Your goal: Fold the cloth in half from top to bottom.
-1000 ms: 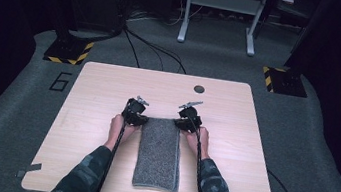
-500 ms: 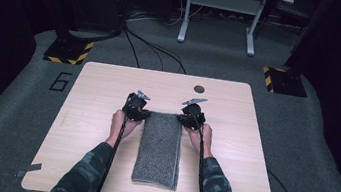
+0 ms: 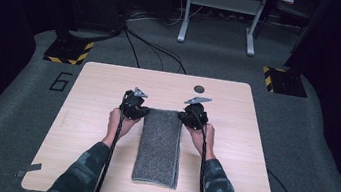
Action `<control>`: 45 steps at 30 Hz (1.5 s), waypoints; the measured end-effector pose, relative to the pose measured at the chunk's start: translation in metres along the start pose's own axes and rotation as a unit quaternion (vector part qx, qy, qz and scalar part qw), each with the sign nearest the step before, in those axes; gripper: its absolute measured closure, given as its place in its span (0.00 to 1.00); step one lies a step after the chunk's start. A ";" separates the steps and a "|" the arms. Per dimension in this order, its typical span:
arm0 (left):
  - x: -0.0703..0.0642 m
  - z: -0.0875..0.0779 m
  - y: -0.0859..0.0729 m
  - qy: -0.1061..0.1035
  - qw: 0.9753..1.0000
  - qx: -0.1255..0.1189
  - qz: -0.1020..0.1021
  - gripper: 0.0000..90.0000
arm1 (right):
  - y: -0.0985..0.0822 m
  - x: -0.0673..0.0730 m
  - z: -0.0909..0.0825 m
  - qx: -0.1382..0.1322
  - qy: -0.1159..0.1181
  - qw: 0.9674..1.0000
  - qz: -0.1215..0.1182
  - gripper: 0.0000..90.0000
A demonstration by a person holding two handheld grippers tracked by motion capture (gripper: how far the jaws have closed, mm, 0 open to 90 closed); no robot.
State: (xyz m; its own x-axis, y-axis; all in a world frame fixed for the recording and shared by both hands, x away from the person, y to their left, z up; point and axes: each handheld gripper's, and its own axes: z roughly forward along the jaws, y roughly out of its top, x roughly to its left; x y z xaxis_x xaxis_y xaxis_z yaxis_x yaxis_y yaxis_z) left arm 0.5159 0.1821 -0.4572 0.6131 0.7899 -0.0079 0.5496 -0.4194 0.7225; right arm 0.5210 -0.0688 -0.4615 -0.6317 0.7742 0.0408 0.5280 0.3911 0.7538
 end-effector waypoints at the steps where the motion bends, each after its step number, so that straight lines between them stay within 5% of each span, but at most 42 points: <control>1: 0.000 -0.002 0.000 -0.001 1.000 -0.006 0.000 0.97 | 0.001 0.002 -0.003 -0.001 0.002 1.000 0.001 0.96; 24: -0.008 -0.052 0.018 0.007 0.997 -0.070 0.019 0.97 | 0.025 0.015 -0.054 -0.073 0.015 0.997 -0.028 0.96; 45: -0.042 -0.076 -0.035 -0.038 0.996 -0.064 0.048 0.97 | -0.031 0.048 -0.080 -0.069 0.053 0.995 -0.040 0.95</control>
State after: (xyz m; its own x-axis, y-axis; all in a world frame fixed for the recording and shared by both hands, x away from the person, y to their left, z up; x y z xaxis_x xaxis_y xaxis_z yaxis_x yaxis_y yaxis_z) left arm 0.4279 0.1976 -0.4296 0.7029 0.7111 0.0163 0.4132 -0.4269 0.8044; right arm 0.4285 -0.0839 -0.4305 -0.7288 0.6836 0.0409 0.3951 0.3710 0.8404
